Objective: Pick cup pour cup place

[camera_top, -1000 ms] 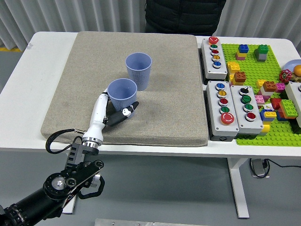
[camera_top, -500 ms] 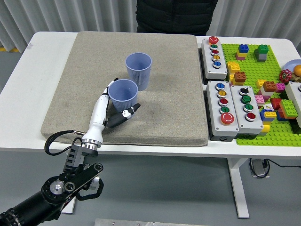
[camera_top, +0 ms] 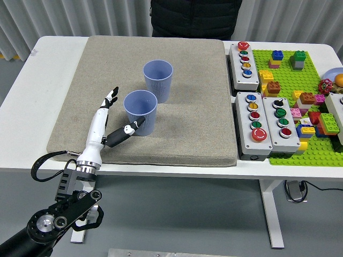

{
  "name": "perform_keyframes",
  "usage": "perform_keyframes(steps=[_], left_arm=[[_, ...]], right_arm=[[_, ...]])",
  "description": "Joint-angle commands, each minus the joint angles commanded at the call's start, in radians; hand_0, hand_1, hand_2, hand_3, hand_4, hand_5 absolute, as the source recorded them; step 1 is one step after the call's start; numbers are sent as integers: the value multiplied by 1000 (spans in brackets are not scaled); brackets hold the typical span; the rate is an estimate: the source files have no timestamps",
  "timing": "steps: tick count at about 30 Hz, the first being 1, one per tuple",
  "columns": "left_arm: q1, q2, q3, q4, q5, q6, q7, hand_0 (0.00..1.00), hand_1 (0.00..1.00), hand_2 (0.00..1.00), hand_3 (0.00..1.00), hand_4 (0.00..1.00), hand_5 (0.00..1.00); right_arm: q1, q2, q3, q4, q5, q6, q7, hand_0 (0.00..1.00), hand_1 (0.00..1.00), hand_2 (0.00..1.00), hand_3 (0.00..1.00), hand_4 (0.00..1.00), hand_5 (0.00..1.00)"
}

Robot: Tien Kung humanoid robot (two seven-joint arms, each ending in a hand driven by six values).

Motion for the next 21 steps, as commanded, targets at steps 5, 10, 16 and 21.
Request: perform_keyframes(steps=[5, 10, 16, 21], left_arm=[[62, 56, -57, -144, 54, -5, 17, 922, 941, 998, 998, 998, 681], [71, 87, -131, -294, 99, -29, 45, 925, 942, 998, 998, 998, 675], [45, 84, -209, -347, 47, -51, 36, 914, 931, 998, 998, 998, 689], [28, 64, -236, -327, -108, -122, 13, 890, 905, 998, 998, 998, 708]], right_arm=[[3, -1, 4, 0, 0, 1, -1, 674, 613, 565, 577, 2, 177], [3, 0, 6, 0, 4, -3, 1, 674, 613, 565, 576, 2, 176], [1, -1, 3, 0, 14, -5, 7, 674, 613, 565, 576, 2, 175], [3, 0, 1, -1, 18, -9, 8, 674, 613, 564, 576, 2, 173]])
